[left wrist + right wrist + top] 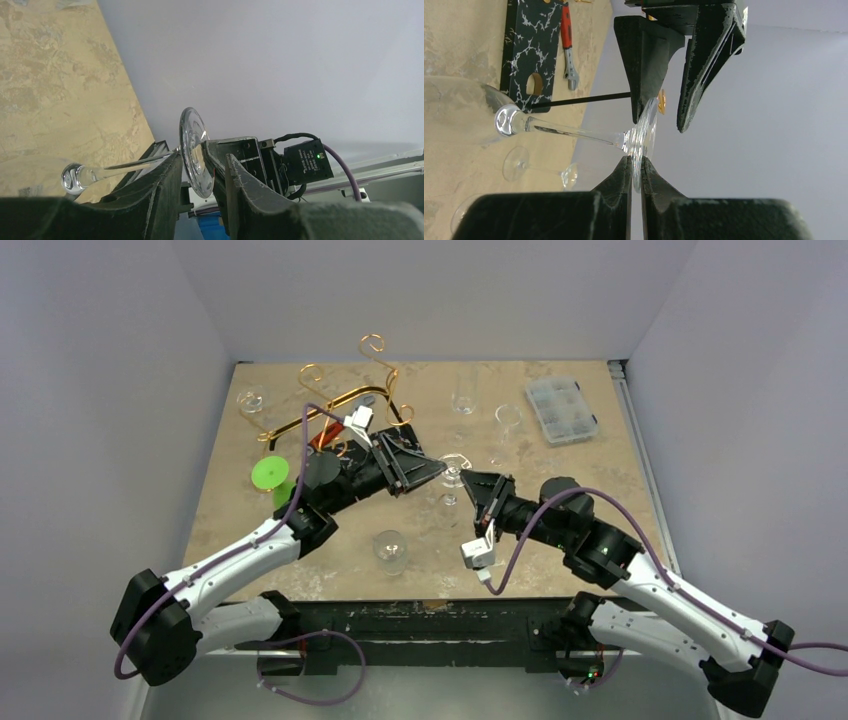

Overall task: Place the wine glass upside down on the wine glass rack
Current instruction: Turn the wine glass upside down at the wine rack.

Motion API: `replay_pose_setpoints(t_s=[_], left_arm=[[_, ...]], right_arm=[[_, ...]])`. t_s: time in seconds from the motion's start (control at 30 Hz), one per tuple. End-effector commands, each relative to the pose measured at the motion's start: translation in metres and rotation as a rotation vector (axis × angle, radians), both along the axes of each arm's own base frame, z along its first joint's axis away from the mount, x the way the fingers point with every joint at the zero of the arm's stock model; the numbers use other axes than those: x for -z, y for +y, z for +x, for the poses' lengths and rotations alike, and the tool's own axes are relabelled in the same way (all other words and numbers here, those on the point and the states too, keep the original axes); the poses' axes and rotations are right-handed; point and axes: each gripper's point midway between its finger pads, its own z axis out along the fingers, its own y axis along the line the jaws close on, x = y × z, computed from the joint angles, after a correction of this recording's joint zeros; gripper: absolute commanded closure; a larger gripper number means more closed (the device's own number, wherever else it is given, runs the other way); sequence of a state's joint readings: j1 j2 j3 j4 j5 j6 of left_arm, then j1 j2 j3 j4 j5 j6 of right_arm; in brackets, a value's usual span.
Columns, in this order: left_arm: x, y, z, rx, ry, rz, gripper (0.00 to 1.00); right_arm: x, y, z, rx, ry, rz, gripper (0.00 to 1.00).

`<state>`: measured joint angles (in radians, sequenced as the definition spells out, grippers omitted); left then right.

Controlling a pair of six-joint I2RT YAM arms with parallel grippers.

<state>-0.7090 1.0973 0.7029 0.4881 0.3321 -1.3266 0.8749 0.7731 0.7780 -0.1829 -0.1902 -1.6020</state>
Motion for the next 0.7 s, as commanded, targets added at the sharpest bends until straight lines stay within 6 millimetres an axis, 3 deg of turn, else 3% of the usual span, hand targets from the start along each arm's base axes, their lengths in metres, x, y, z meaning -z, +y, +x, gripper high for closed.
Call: replay_pose_setpoints(t_s=[0.0, 0.2, 0.37, 0.47, 0.53, 0.67], left_arm=[[-0.04, -0.001, -0.011, 0.056, -0.087, -0.08, 0.66], [-0.042, -0.002, -0.014, 0.073, -0.089, -0.085, 0.75], [-0.042, -0.002, -0.016, 0.081, -0.095, -0.085, 0.97], [-0.042, 0.0, -0.017, 0.08, -0.097, -0.093, 1.0], [-0.043, 0.001, -0.019, 0.079, -0.101, -0.103, 1.0], [-0.047, 0.007, -0.022, 0.064, -0.112, -0.12, 1.0]], right_arm=[[-0.034, 0.0, -0.002, -0.005, -0.13, 0.073, 1.0], [-0.027, 0.002, -0.008, -0.04, -0.173, 0.043, 1.0], [-0.023, 0.003, -0.014, -0.066, -0.19, 0.031, 1.0], [-0.021, 0.003, -0.019, -0.086, -0.202, 0.026, 1.0], [-0.02, 0.003, -0.022, -0.1, -0.208, 0.029, 0.95], [-0.019, 0.002, -0.028, -0.124, -0.215, 0.04, 0.72]])
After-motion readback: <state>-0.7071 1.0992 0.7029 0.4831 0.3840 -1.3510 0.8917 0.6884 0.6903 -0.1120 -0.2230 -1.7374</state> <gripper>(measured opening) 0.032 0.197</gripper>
